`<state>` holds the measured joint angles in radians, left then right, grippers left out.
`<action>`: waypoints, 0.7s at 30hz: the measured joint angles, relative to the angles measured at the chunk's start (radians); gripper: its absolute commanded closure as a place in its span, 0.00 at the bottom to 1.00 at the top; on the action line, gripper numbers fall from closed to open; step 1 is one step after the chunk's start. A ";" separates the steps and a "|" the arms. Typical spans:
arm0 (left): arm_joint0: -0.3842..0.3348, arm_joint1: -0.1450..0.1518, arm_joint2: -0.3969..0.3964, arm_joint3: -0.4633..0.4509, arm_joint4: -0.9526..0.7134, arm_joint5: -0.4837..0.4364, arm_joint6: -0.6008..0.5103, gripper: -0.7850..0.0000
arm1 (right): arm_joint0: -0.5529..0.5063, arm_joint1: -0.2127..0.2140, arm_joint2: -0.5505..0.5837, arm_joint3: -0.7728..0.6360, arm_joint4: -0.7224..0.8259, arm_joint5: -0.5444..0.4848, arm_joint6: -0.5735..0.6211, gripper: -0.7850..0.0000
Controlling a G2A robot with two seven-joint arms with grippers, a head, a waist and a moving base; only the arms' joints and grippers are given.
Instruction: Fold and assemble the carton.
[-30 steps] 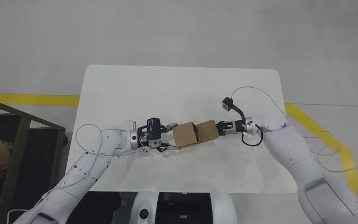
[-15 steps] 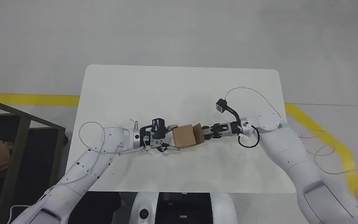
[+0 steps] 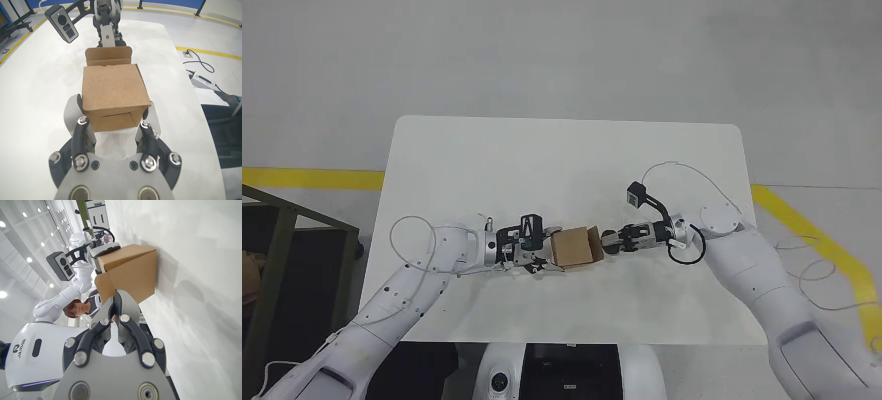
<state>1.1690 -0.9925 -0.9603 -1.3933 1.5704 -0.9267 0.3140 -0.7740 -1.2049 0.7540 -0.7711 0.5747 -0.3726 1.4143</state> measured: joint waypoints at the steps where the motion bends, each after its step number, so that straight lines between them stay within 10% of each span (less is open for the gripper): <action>1: -0.002 -0.001 0.002 0.005 0.001 -0.001 0.000 0.32 | 0.001 -0.002 0.000 0.005 0.002 -0.002 0.002 1.00; 21: -0.017 -0.005 0.025 0.043 0.012 0.002 0.020 0.34 | 0.022 -0.035 -0.012 0.049 -0.006 -0.014 0.019 0.78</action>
<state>1.1521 -0.9974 -0.9353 -1.3503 1.5827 -0.9250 0.3337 -0.7516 -1.2400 0.7422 -0.7219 0.5688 -0.3867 1.4333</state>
